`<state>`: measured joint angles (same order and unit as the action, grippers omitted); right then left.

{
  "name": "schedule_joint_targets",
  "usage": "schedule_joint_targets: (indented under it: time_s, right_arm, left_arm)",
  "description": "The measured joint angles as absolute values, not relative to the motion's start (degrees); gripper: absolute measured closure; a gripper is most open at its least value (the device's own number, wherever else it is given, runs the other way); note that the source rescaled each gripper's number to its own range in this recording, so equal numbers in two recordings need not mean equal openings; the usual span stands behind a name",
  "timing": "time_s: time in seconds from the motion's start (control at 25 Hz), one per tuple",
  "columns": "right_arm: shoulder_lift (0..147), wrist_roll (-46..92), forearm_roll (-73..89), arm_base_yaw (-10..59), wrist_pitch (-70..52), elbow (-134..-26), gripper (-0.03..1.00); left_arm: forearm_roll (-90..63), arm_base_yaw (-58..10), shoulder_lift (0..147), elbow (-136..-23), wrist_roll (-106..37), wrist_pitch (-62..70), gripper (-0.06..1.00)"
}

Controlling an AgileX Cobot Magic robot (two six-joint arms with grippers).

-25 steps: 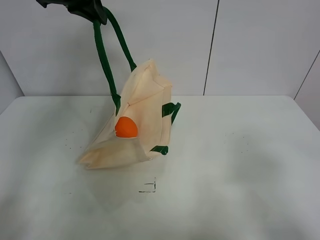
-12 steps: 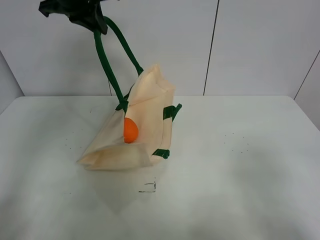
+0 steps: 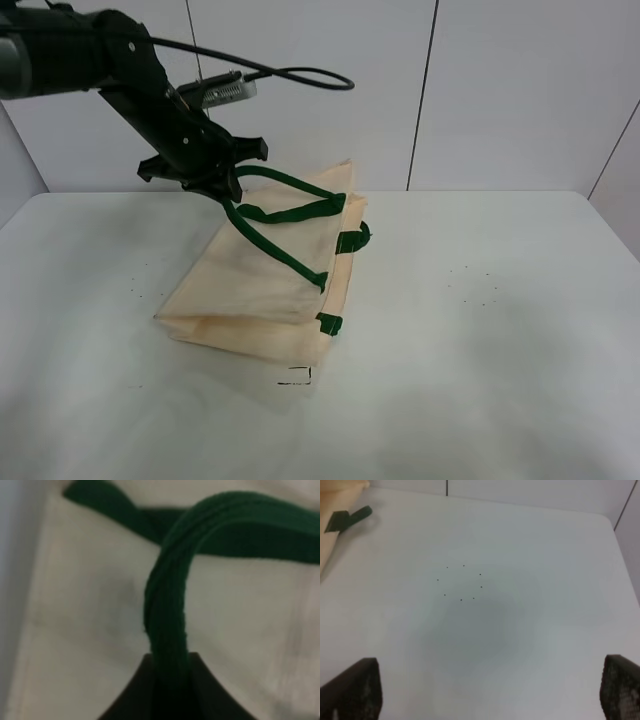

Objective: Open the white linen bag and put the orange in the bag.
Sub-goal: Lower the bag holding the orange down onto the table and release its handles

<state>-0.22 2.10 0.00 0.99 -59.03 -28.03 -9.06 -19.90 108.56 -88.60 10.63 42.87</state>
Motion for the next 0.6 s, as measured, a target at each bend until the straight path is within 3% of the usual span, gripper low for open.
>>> schedule_joint_targets:
  time_s: [0.16,0.24,0.36,0.6]
  right_arm:
    - [-0.2,2.1,0.0,1.0,-59.0,-28.0,-0.03]
    - [-0.2,2.2,0.0,1.0,-59.0,-28.0,-0.03]
    - [-0.2,2.3,0.0,1.0,-59.0,-28.0,-0.03]
    - [-0.2,2.3,0.0,1.0,-59.0,-28.0,-0.03]
  left_arm:
    - [-10.3,-19.9,108.6,-85.1,8.7,39.9,0.20]
    - [-9.3,-19.9,108.6,-85.0,8.5,39.5,0.08]
    - [-4.0,-19.9,108.6,-85.0,8.7,40.6,0.02]
    - [4.3,-15.5,108.6,-85.0,10.3,49.1,0.00]
